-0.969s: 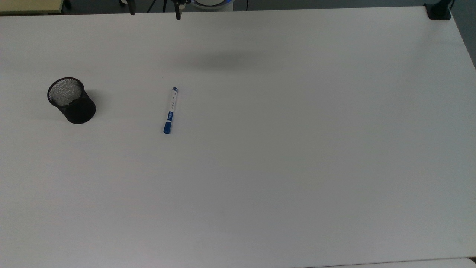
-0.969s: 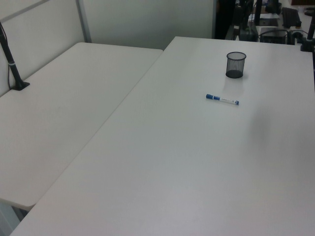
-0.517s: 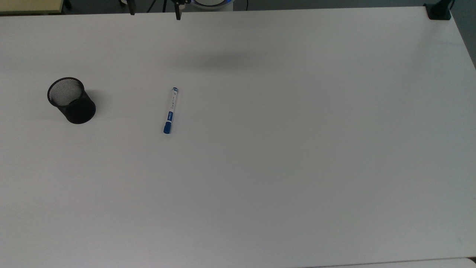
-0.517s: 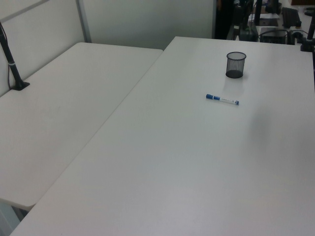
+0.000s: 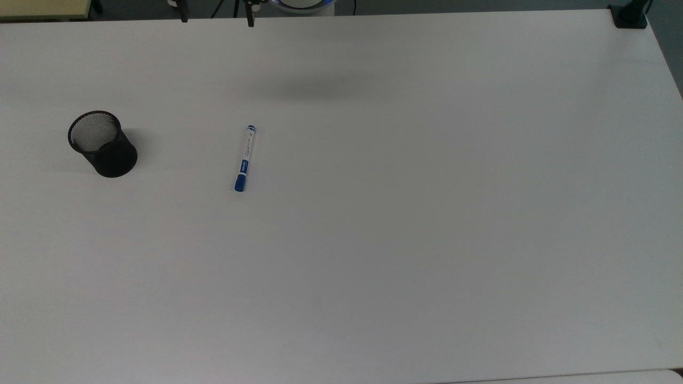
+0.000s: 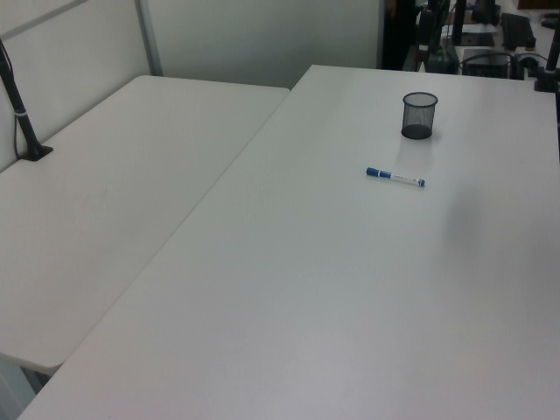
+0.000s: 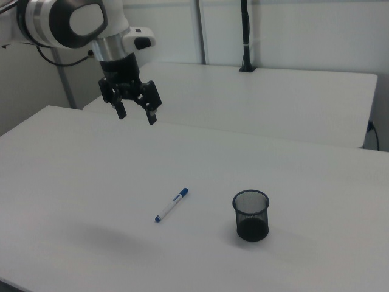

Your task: Insert the marker

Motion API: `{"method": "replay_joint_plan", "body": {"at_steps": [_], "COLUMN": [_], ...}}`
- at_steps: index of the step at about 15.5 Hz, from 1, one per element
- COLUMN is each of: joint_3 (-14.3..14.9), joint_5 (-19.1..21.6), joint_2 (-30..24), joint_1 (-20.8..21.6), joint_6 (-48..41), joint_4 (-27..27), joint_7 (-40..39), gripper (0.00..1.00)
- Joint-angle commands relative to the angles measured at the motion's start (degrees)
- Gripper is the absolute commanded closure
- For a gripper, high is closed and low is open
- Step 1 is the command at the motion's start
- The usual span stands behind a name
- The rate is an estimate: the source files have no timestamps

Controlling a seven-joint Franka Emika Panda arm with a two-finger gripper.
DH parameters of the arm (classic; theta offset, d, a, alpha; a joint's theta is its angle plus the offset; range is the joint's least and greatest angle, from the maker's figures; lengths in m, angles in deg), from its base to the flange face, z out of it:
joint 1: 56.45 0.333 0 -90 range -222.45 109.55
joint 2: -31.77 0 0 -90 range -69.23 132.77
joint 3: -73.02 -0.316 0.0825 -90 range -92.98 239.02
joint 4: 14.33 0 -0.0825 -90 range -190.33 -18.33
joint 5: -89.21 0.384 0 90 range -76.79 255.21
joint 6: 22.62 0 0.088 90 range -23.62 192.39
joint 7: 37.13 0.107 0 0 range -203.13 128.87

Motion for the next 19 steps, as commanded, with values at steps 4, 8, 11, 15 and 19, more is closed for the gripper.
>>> {"method": "replay_joint_plan", "body": {"at_steps": [4, 8, 11, 15, 19], "joint_3": [0.42, 0.51, 0.6, 0.6, 0.51], "joint_5": [-4.08, -4.09, -4.0, -4.09, -3.91], "joint_2": [5.3, 7.16, 10.75, 17.52, 22.18], "joint_1": [-2.04, -3.01, -3.36, -2.75, -2.13], "joint_6": [4.67, 16.0, 22.86, 30.41, 36.14], "joint_4": [-1.32, -8.08, -9.68, -9.68, -9.68], "joint_7": [-9.7, -8.73, -8.21, -1.1, 5.58], "gripper": [0.0, 0.0, 0.0, 0.01, 0.03]}}
